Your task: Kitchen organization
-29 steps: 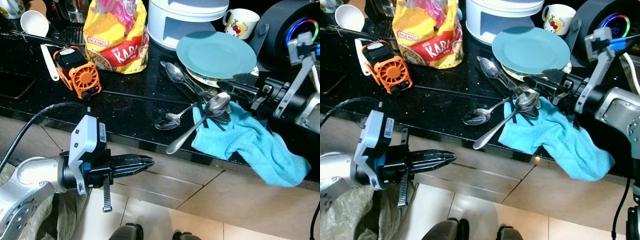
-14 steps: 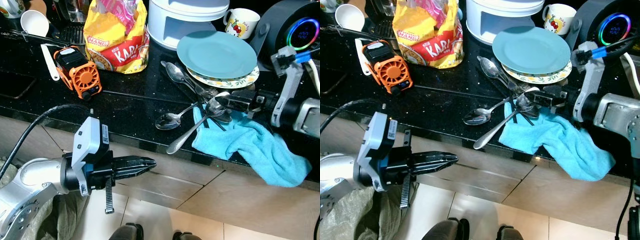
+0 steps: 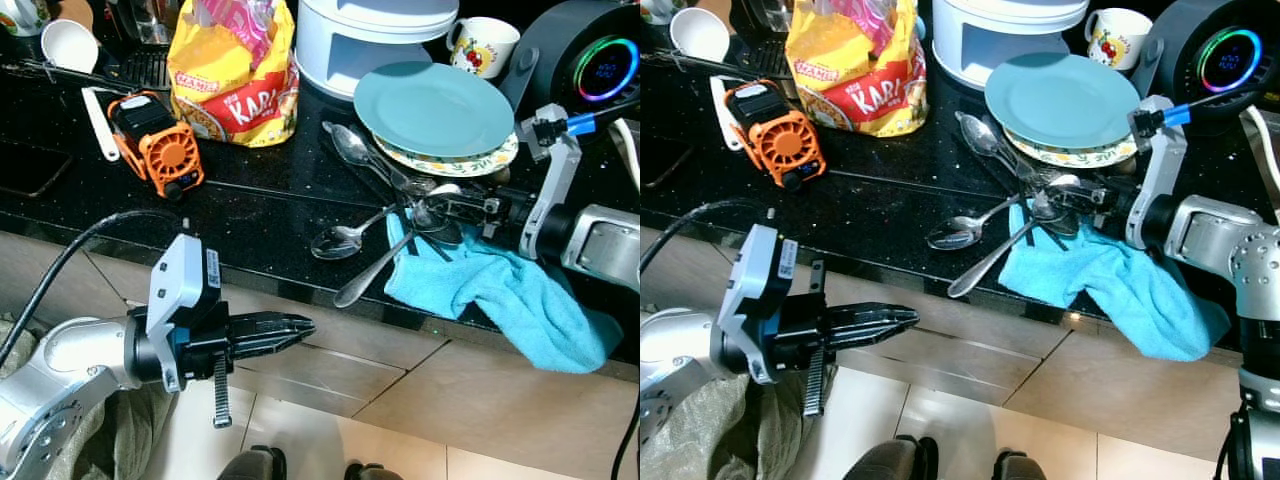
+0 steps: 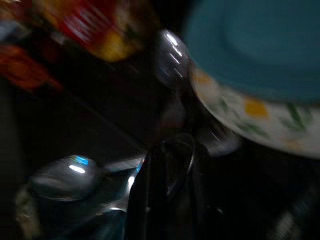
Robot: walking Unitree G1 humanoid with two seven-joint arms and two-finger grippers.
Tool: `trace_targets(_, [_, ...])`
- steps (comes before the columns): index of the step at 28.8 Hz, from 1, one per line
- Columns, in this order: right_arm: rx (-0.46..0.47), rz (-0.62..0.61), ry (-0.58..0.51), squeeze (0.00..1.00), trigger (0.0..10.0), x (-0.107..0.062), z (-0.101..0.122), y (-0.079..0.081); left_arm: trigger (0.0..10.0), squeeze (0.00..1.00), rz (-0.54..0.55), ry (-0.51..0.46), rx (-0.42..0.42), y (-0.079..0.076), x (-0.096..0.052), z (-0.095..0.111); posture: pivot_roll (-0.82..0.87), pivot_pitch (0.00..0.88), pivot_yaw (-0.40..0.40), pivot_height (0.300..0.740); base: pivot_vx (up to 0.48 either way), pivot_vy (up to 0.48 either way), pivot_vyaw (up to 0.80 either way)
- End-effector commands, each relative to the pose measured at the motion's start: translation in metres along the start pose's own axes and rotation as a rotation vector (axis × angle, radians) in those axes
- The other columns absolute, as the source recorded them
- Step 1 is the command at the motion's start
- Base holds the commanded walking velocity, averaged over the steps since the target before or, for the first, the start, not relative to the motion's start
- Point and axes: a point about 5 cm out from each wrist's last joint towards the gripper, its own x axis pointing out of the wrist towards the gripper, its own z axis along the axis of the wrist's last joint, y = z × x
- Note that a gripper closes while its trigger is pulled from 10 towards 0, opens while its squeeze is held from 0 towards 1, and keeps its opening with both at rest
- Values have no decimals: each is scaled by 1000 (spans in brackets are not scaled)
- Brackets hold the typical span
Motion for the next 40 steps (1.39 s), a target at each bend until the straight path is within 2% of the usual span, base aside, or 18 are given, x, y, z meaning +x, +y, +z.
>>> trace_targets(1, [-11, -33, -6, 0, 0, -4, -2, -4, 10000, 0, -22, -18, 2, -4, 4, -1, 61, 174, -43, 740, 0, 0, 0])
trace_targets(7, [-58, 33, -118, 0, 0, -13, 10, 1, 10000, 0, -23, -19, 1, -4, 5, -1, 62, 172, -43, 740, 0, 0, 0])
trace_targets(10, [-64, 130, -239, 0, 0, -21, 18, 7, 10000, 0, -23, -22, 2, -3, 5, -1, 63, 170, -42, 740, 0, 0, 0])
trace_targets(11, [-55, 176, -290, 0, 0, -24, 20, 10, 10000, 0, -22, -27, 3, -3, 5, 0, 63, 170, -41, 740, 0, 0, 0])
trace_targets(12, [-55, 176, -290, 0, 0, -24, 20, 10, 10000, 0, -22, -27, 3, -3, 5, 0, 63, 170, -41, 740, 0, 0, 0])
trace_targets(15, [9, 351, -485, 0, 0, -41, 28, 21, 10000, 0, 0, -46, 16, 0, 5, 1, 62, 169, -40, 740, 0, 0, 0])
trace_targets(16, [9, 351, -485, 0, 0, -41, 28, 21, 10000, 0, 0, -46, 16, 0, 5, 1, 62, 169, -40, 740, 0, 0, 0])
trace_targets(19, [74, 418, -584, 0, 0, -48, 23, 23, 10000, 0, 34, -82, 28, 4, 8, 3, 66, 168, -39, 740, 0, 0, 0])
trace_targets(21, [91, 438, -607, 0, 0, -50, 20, 24, 10000, 0, 54, -106, 33, 7, 10, 4, 67, 168, -38, 740, 0, 0, 0])
trace_targets(27, [166, 571, -659, 0, 0, -52, 0, 37, 10000, 0, 143, -247, -40, 14, 23, 0, 66, 166, -31, 740, 0, 0, 0])
trace_targets(30, [202, 589, -682, 0, 0, -50, -5, 39, 10000, 0, 177, -264, -77, 15, 27, -7, 63, 163, -28, 740, 0, 0, 0])
trace_targets(36, [249, 600, -708, 0, 0, -38, -14, 45, 10000, 0, 184, -263, -132, 11, 36, -19, 68, 156, -30, 740, 0, 0, 0])
trace_targets(40, [242, 587, -709, 0, 0, -36, -16, 46, 10000, 0, 204, -198, -160, 9, 38, -32, 71, 147, -30, 740, 0, 0, 0])
